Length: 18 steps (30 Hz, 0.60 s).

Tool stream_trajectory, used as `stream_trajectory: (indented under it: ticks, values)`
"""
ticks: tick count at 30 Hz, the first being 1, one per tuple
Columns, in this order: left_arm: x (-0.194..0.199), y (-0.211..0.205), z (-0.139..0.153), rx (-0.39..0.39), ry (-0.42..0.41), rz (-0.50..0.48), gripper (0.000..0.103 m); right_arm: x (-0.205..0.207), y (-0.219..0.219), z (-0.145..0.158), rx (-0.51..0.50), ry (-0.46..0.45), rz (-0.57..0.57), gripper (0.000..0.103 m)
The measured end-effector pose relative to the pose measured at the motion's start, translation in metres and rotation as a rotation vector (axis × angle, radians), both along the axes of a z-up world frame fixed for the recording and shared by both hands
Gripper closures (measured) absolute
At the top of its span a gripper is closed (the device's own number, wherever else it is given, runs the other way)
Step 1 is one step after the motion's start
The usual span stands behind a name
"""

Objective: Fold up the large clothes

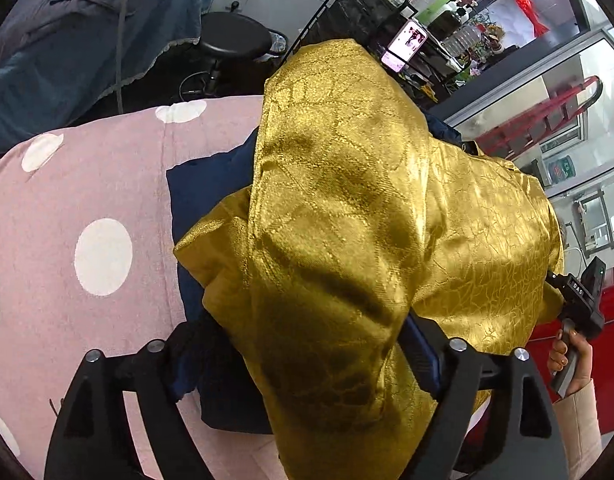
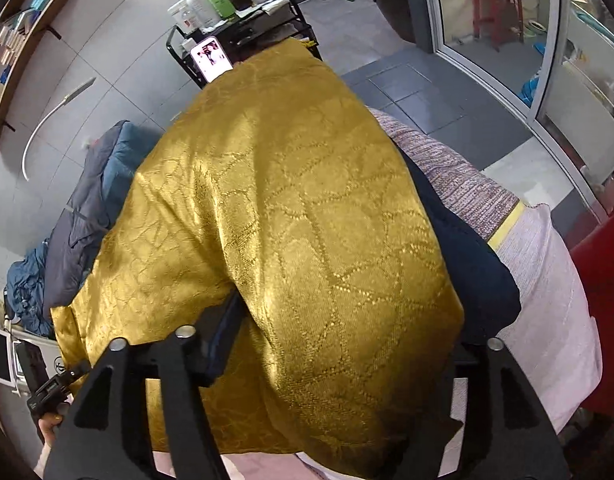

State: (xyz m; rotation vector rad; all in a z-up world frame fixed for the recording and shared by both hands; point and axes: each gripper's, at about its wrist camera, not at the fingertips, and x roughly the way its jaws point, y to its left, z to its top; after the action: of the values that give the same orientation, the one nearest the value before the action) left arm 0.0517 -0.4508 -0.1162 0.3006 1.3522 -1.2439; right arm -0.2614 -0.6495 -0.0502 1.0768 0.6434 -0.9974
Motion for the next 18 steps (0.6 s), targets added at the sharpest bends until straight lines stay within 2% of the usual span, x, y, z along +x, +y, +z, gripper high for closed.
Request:
stream_trajectory:
  ticks: [3, 7, 9, 10, 13, 18]
  values:
    - [0.009, 0.006, 0.009, -0.014, -0.008, 0.008, 0.019, -0.014, -0.005, -0.004, 0.023, -0.074, -0.041, 0.037]
    - [0.047, 0.024, 0.034, -0.067, -0.015, 0.115, 0.015, -0.051, 0.001, -0.002, 0.041, -0.205, -0.158, 0.037]
    - [0.062, 0.034, 0.042, -0.054, -0.072, 0.153, 0.015, -0.070, 0.001, -0.002, 0.065, -0.237, -0.244, 0.037]
    - [0.070, 0.043, 0.047, -0.031, -0.137, 0.172, 0.015, -0.079, 0.002, 0.000, 0.072, -0.240, -0.276, 0.037]
    - [0.079, 0.065, 0.054, 0.019, -0.254, 0.196, 0.015, -0.093, 0.012, 0.011, 0.047, -0.177, -0.325, 0.037]
    - [0.066, 0.096, 0.056, 0.064, -0.330, 0.188, 0.012, -0.114, 0.042, 0.039, -0.030, -0.007, -0.436, 0.035]
